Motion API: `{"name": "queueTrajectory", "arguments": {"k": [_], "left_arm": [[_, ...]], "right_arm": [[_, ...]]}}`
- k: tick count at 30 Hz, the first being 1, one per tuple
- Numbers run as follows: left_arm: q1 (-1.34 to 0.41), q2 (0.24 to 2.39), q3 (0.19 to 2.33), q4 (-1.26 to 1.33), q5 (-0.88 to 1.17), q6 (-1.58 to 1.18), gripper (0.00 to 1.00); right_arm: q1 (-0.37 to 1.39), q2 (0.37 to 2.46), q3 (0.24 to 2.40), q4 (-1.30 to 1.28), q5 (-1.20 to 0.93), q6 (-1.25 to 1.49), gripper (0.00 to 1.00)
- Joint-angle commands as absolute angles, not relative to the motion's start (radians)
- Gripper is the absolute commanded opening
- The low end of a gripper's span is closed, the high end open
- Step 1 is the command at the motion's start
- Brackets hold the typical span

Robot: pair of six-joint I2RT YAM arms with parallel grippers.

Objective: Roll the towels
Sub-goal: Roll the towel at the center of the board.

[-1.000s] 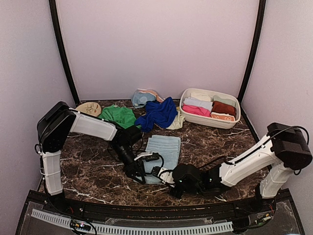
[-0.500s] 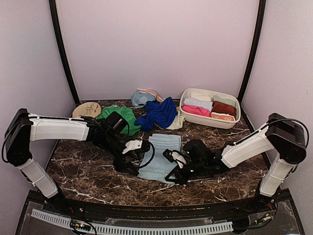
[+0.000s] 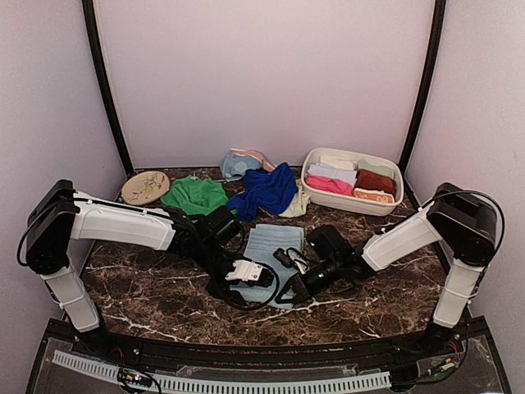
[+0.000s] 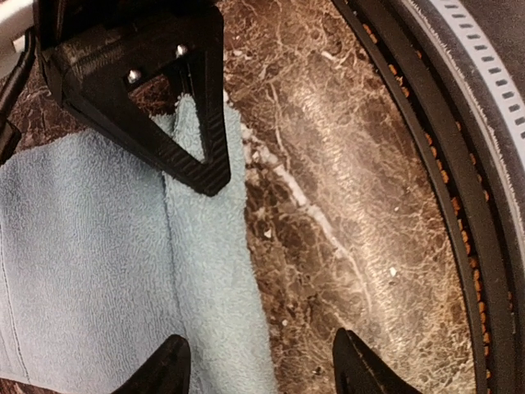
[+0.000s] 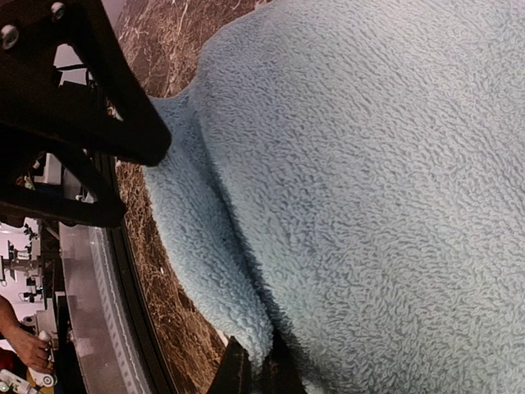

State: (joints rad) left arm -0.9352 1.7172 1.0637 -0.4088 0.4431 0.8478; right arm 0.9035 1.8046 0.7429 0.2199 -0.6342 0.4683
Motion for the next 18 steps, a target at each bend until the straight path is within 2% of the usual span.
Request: {"name": "queueTrajectory", "arguments": {"k": [1, 7, 10, 14, 18], "left_arm": [[-0.938, 1.742, 1.059, -0.353, 0.357, 0.884, 0.56], [-0.936, 1.719, 1.006, -0.275, 0.356, 0.855, 0.51], [-0.937, 1.668, 0.998, -0.261, 0.368, 0.839, 0.63], [-0.936, 1.654, 1.055, -0.326, 0.373, 0.804, 0.71], [-0.937, 1.651, 1.101, -0.399, 0.433, 0.795, 0.70]], "right_arm": [[0.880, 1.843, 0.731, 0.120, -0.676, 0.498, 0.00], [0.864, 1.857, 0.740, 0.094, -0.714, 0.485, 0.00], [0.854, 1.866, 0.738, 0.091, -0.724, 0.484, 0.00], [0.841, 1.880, 0.750, 0.060, -0.732, 0.471, 0.00], [0.832, 1.881, 0.757, 0.041, -0.730, 0.465, 0.00]]}}
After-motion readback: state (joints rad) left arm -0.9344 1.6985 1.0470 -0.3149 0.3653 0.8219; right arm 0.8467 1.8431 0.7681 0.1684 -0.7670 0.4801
